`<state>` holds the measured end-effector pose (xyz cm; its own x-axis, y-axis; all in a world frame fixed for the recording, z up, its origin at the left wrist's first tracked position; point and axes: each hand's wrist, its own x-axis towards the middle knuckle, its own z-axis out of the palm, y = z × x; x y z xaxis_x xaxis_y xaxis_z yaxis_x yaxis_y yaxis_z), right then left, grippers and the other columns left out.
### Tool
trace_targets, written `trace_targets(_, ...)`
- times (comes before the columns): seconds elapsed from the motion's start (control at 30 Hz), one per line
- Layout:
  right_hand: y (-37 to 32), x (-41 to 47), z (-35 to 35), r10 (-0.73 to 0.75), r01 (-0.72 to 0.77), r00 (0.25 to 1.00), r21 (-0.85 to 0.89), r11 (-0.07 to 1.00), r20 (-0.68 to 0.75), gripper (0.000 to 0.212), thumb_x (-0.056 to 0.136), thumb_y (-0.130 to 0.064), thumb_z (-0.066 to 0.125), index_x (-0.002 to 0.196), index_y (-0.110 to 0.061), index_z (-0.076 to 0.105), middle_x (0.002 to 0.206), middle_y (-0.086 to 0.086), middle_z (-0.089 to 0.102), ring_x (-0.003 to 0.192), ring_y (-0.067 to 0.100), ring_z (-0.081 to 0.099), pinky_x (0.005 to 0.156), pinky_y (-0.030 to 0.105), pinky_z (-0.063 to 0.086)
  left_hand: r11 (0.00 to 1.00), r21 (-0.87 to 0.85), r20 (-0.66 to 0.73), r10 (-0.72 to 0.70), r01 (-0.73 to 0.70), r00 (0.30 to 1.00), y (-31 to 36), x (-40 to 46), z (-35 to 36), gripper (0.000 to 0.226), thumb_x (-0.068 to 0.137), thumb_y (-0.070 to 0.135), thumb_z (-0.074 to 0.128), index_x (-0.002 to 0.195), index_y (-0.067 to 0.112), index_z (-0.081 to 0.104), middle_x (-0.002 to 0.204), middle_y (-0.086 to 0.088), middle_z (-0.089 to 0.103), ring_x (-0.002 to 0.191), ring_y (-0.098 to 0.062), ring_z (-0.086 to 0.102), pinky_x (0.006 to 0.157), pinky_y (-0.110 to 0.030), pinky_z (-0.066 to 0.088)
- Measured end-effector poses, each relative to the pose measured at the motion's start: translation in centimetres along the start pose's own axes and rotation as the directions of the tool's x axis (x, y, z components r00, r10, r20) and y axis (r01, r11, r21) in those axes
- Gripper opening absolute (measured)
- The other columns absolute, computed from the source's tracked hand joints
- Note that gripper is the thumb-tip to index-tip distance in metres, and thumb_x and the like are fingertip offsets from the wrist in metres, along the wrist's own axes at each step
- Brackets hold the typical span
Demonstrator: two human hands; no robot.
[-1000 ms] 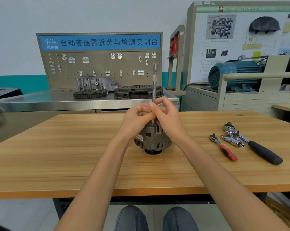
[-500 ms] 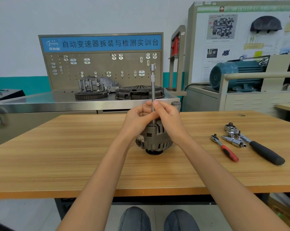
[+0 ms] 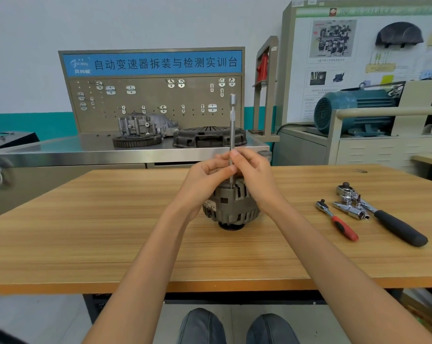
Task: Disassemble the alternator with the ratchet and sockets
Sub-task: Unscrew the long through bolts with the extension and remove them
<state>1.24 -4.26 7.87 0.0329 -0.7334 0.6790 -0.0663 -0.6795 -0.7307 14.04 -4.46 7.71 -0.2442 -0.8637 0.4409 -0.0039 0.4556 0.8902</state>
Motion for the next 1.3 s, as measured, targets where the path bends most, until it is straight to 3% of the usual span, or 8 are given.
trace_targets(0.2,0.2,-0.1,0.4,0.044,-0.044,0.999,0.005,0.999,-0.017,0.02,0.099,-0.022,0.046,0.105,-0.018,0.065,0.092,-0.011,0.068,0.091,-0.006,0.063,0.076,0.008,0.046,1.0,-0.006,-0.102,0.008,-0.008,0.995,0.0,0.4,0.8,0.004,0.084,0.017,0.072,0.081,0.018,0.068,0.078,0.004,0.071,0.079,-0.013,0.066,0.066,-0.022,0.051)
trace_targets(0.33,0.1,-0.2,0.4,0.053,-0.053,0.998,0.008,0.999,-0.032,0.011,0.095,-0.025,0.054,0.097,-0.016,0.058,0.071,-0.008,0.07,0.073,0.001,0.067,0.063,0.011,0.049,1.0,-0.001,-0.139,0.012,-0.013,0.99,-0.2,0.3,1.2,0.009,0.084,0.02,0.072,0.088,0.013,0.069,0.08,0.0,0.07,0.077,-0.012,0.064,0.058,-0.016,0.048)
trace_targets(0.67,0.0,-0.1,-0.1,0.003,-0.001,1.0,-0.059,0.998,0.022,0.025,0.1,-0.013,0.041,0.1,-0.014,0.066,0.096,-0.006,0.067,0.091,-0.005,0.061,0.08,0.01,0.046,1.0,-0.01,-0.097,0.007,-0.008,0.995,0.0,0.0,0.8,0.013,0.088,0.018,0.066,0.1,0.014,0.071,0.093,0.0,0.074,0.087,-0.01,0.069,0.067,-0.018,0.05)
trace_targets(0.77,0.0,-0.2,0.1,0.027,-0.026,0.999,-0.033,0.999,0.039,0.026,0.101,-0.015,0.039,0.108,-0.014,0.065,0.097,-0.009,0.066,0.093,-0.008,0.061,0.081,0.007,0.046,1.0,-0.016,-0.124,0.006,-0.008,0.992,0.0,0.1,1.0,0.001,0.086,0.016,0.07,0.086,0.016,0.069,0.078,0.002,0.071,0.073,-0.007,0.066,0.059,-0.017,0.048)
trace_targets(0.9,0.0,-0.2,0.3,0.071,-0.071,0.997,-0.018,0.997,0.005,0.021,0.096,-0.025,0.051,0.112,-0.016,0.061,0.095,-0.009,0.067,0.092,-0.002,0.063,0.078,0.01,0.049,0.999,0.002,-0.179,0.033,-0.033,0.983,-0.1,0.2,1.7,0.011,0.084,0.015,0.071,0.078,0.018,0.062,0.071,0.006,0.065,0.063,0.001,0.06,0.052,-0.011,0.044)
trace_targets(1.03,0.0,-0.3,0.2,0.036,-0.036,0.999,-0.039,0.999,-0.001,0.007,0.095,-0.021,0.053,0.095,-0.015,0.058,0.078,-0.005,0.068,0.078,0.002,0.066,0.071,0.015,0.052,1.0,0.002,-0.152,0.03,-0.03,0.988,-0.3,0.1,1.4,0.003,0.087,0.018,0.068,0.087,0.017,0.066,0.081,0.002,0.069,0.075,-0.007,0.063,0.056,-0.012,0.045)
trace_targets(1.2,-0.1,-0.2,0.0,-0.009,0.01,0.999,-0.032,0.999,0.043,0.019,0.098,-0.012,0.045,0.095,-0.015,0.064,0.089,-0.01,0.065,0.086,-0.007,0.061,0.075,0.009,0.046,0.999,-0.037,-0.068,0.033,-0.035,0.997,-0.5,-0.1,0.7,0.02,0.092,0.021,0.062,0.109,0.014,0.069,0.103,0.002,0.073,0.095,-0.006,0.067,0.073,-0.014,0.049)
trace_targets(1.3,0.0,-0.2,0.1,0.01,-0.009,0.999,-0.02,1.0,0.036,0.025,0.099,-0.011,0.042,0.094,-0.019,0.065,0.092,-0.007,0.066,0.089,-0.005,0.061,0.079,0.01,0.047,0.998,-0.057,-0.076,0.027,-0.031,0.997,-0.4,0.0,0.6,0.014,0.091,0.015,0.063,0.102,0.013,0.071,0.11,-0.001,0.07,0.094,-0.006,0.067,0.072,-0.013,0.05)
